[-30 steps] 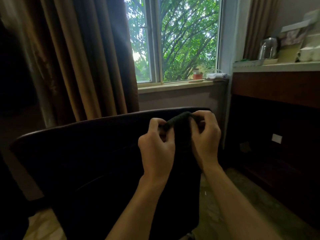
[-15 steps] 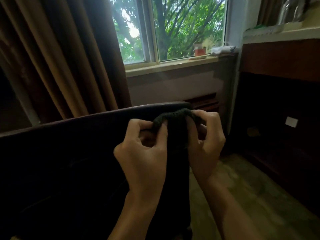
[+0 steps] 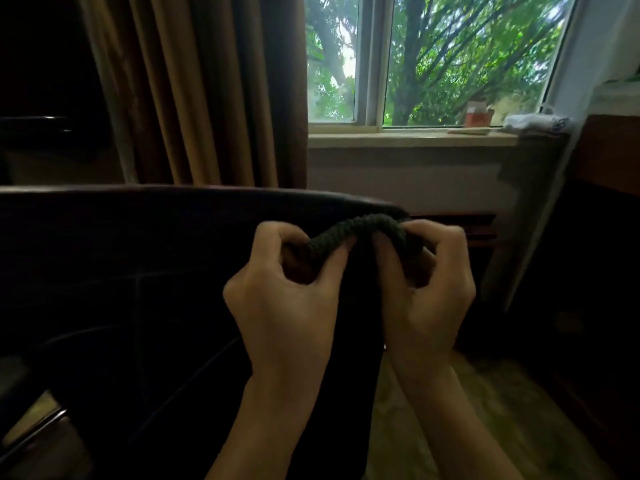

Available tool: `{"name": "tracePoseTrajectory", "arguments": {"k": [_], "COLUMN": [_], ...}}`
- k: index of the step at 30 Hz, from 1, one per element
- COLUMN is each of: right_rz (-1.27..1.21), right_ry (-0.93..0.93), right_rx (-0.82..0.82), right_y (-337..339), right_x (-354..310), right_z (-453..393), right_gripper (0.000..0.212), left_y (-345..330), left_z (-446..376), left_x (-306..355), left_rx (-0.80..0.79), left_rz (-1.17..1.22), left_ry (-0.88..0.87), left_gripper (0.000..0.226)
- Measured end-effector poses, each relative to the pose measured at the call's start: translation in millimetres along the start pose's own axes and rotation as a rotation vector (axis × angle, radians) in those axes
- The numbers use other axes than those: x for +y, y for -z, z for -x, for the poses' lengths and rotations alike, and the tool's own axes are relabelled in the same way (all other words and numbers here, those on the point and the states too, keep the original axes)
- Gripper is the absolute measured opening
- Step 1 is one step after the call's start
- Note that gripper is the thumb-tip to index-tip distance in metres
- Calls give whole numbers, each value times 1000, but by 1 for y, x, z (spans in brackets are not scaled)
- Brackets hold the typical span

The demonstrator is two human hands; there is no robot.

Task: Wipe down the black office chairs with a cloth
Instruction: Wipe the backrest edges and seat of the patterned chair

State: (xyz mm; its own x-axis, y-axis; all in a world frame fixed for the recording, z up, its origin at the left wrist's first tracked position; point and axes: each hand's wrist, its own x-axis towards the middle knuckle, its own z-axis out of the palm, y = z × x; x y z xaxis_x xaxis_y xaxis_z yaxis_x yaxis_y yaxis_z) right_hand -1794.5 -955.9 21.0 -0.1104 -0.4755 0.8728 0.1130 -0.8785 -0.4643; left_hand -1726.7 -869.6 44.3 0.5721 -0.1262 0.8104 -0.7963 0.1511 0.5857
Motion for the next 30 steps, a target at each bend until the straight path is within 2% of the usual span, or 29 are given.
{"name": "tracePoseTrajectory", "arguments": {"k": [4,9,12,17,21,25,28,30], "right_rz": [-38,-43,-11,137,114,24,17,46], "right_ry": [-15,-102,-199,-289,-291,-244,-241,-264], "right_rx": [20,-4,-83,-235,-260,-246,-257,-281], "right_y": [-4,1,6,17,19,19,19,18], "right_x": [1,-1,-7,-23,-22,-3,16,29], "right_z": [7,8,4,-12,-14,-8,14,33], "right_gripper": [16,16,15,14,14,16,17,18], "left_y": [1,2,5,11,9,3,1,1], "left_z": [3,11,4,-5,2,10,23,40], "left_x": [-8,-8,-3,13,14,3,-15,-31], "left_rx": [6,-39,-99,-156,-100,-53,-70,-98], "left_rz": [31,74,93,-30,-6,-61,-148,-169], "left_ry": [-42,1,55,152,219,192,191,265], "left_gripper": [28,27,32,33,31,32,32,30]}}
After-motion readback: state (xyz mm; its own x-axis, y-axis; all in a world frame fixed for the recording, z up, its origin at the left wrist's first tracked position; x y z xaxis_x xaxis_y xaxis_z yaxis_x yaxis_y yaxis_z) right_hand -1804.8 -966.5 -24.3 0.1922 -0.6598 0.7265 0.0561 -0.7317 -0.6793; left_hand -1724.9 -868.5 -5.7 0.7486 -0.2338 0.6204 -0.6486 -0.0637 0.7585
